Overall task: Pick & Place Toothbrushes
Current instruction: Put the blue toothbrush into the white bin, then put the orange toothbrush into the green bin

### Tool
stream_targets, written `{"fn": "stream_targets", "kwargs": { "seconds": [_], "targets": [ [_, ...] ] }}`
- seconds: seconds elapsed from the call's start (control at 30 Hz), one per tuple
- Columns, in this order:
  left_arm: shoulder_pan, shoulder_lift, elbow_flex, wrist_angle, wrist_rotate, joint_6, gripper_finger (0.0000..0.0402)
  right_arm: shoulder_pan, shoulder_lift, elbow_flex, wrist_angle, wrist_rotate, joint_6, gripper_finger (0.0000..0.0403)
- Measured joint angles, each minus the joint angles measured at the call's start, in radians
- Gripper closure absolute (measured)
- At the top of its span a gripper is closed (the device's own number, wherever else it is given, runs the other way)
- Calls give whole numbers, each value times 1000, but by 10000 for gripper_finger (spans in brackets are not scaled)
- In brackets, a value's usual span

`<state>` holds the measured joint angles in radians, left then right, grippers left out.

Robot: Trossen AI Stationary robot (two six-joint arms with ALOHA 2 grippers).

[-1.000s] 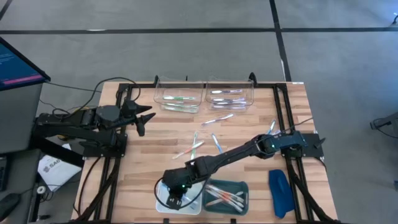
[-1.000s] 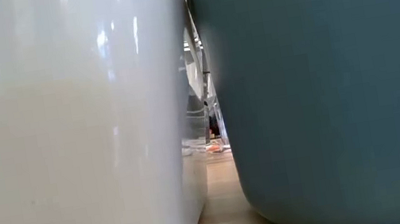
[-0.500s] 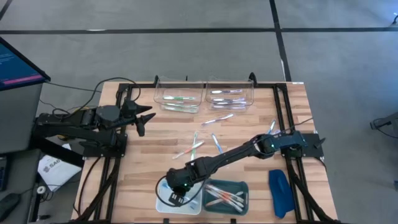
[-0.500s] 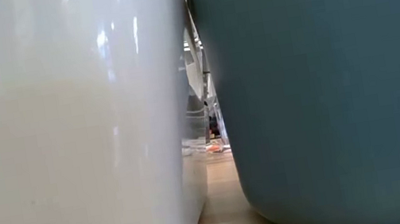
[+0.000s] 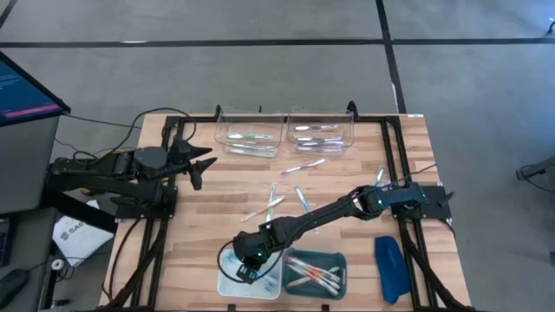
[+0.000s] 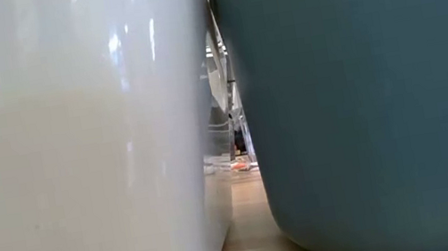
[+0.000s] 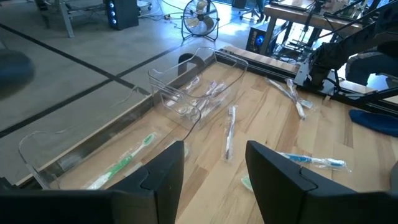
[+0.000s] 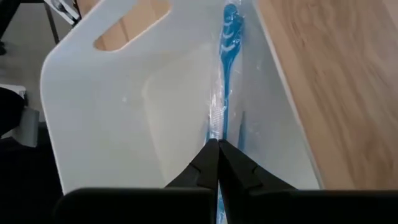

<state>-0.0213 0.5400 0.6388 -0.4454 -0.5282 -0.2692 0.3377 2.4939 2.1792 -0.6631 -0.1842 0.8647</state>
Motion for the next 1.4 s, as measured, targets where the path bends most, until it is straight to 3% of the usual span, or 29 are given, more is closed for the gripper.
{"fn": "stream_targets", "kwargs": {
  "seconds": [0.37,0.7,1.17,1.4],
  "targets": [
    [0,3,0,0,-3,0,234,0,-6,34,102,2,-110,403],
    [0,32,0,6,-2,2,234,0,-9,137,64,14,-283,403],
    [0,68,0,29,1,1,234,6,-164,158,-309,358,-485,403],
    [0,121,0,60,1,1,234,9,-188,157,-406,405,-513,403]
  ]
}}
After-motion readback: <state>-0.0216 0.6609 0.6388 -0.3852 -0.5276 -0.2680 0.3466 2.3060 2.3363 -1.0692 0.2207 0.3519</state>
